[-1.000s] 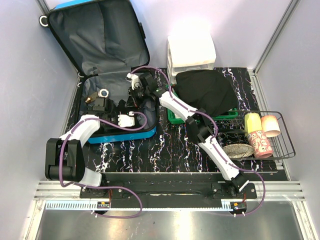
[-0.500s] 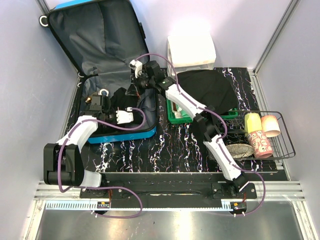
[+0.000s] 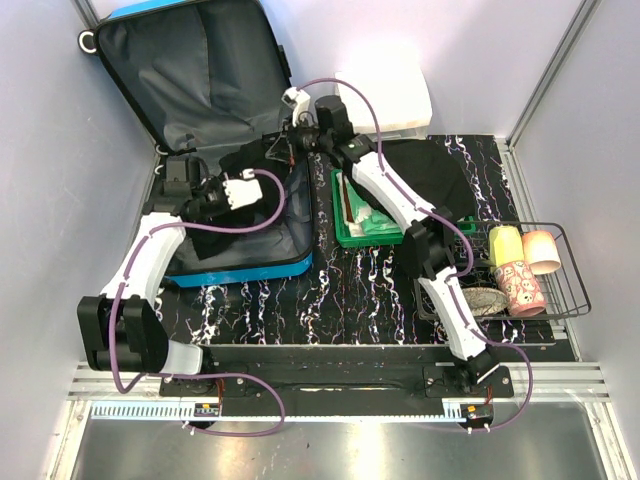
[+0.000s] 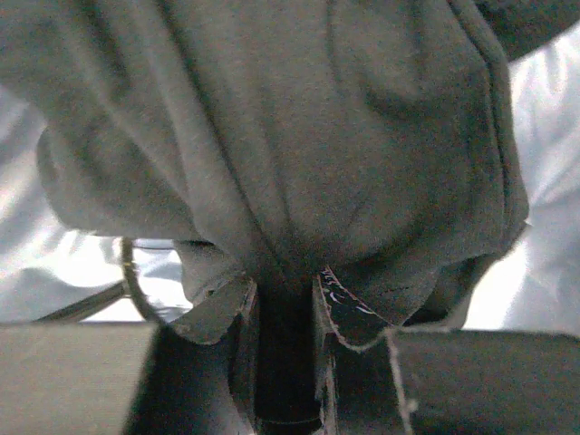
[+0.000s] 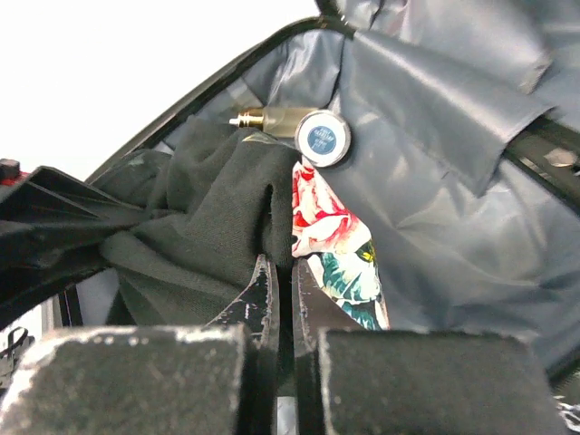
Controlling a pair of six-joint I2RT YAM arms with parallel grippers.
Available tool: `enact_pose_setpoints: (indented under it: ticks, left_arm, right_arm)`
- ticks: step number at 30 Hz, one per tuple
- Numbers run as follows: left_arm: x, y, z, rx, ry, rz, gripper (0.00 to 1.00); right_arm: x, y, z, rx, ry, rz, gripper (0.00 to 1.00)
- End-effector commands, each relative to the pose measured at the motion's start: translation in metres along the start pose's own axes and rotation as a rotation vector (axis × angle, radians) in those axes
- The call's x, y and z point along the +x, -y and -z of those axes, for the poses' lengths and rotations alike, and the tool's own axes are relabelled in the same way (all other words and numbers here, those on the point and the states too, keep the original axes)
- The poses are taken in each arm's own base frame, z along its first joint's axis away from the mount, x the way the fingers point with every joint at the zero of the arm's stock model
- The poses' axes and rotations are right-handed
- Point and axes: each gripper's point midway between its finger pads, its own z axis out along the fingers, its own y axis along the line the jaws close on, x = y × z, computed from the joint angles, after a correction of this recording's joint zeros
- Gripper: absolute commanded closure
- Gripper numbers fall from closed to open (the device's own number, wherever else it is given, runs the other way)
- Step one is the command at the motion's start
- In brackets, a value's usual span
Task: Open, take out, and arrange the luggage
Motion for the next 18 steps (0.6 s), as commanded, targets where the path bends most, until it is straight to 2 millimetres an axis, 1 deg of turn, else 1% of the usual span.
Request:
enact_pose_setpoints:
  ticks: [1, 2, 4, 5, 6, 7, 8, 9, 10, 11, 12, 13, 14, 15, 16, 17, 18]
  left_arm:
    - [-0.045, -0.044, 0.029, -0.1, 0.13, 0.042, 1.0]
    - [-0.055, -0.054, 0.035, -0.121, 0.151, 0.037, 1.0]
    - [-0.07, -0.061, 0.037, -0.126, 0.189, 0.057, 1.0]
    - [-0.082, -0.071, 0.045, -0.151, 0.212, 0.048, 1.0]
    - [-0.093, -0.071, 0.045, -0.146, 0.235, 0.044, 1.0]
    - [-0.101, -0.073, 0.047, -0.147, 0.25, 0.038, 1.0]
    - [-0.112, -0.08, 0.051, -0.162, 0.27, 0.025, 1.0]
    - [-0.12, -0.082, 0.051, -0.161, 0.286, 0.03, 1.0]
    - [-0.133, -0.082, 0.05, -0.155, 0.311, 0.022, 1.0]
    - [-0.144, -0.088, 0.052, -0.166, 0.331, 0.016, 1.0]
    - [-0.159, -0.086, 0.05, -0.155, 0.359, 0.023, 1.0]
    - [-0.168, -0.092, 0.05, -0.177, 0.377, 0.018, 1.0]
    - [-0.181, -0.1, 0.053, -0.199, 0.406, 0.018, 1.0]
    - [-0.195, -0.097, 0.045, -0.176, 0.437, 0.05, 1.0]
    - [-0.21, -0.1, 0.046, -0.179, 0.479, 0.049, 1.0]
    - [-0.225, -0.105, 0.049, -0.189, 0.514, 0.052, 1.0]
    - [-0.243, -0.097, 0.041, -0.16, 0.547, 0.067, 1.0]
  right_arm:
    - [-0.125, -0.02, 0.067, 0.058, 0.263, 0.15, 1.0]
    - [-0.133, -0.02, 0.074, 0.068, 0.279, 0.154, 1.0]
    - [-0.147, -0.022, 0.085, 0.078, 0.309, 0.167, 1.0]
    - [-0.155, -0.018, 0.093, 0.096, 0.325, 0.168, 1.0]
    - [-0.161, -0.017, 0.1, 0.104, 0.338, 0.171, 1.0]
    - [-0.17, -0.02, 0.11, 0.11, 0.353, 0.18, 1.0]
    - [-0.175, -0.019, 0.117, 0.119, 0.362, 0.185, 1.0]
    - [-0.178, -0.011, 0.127, 0.143, 0.363, 0.187, 1.0]
    - [-0.187, -0.013, 0.143, 0.16, 0.375, 0.194, 1.0]
    - [-0.19, -0.011, 0.151, 0.174, 0.378, 0.196, 1.0]
    - [-0.186, 0.006, 0.163, 0.215, 0.366, 0.182, 1.0]
    - [-0.197, 0.0, 0.182, 0.234, 0.386, 0.195, 1.0]
    - [-0.198, 0.003, 0.191, 0.251, 0.388, 0.193, 1.0]
    - [-0.188, 0.016, 0.198, 0.28, 0.364, 0.173, 1.0]
    - [-0.2, 0.014, 0.225, 0.316, 0.39, 0.186, 1.0]
    - [-0.2, 0.018, 0.237, 0.339, 0.39, 0.185, 1.0]
    - [-0.19, 0.028, 0.244, 0.366, 0.371, 0.169, 1.0]
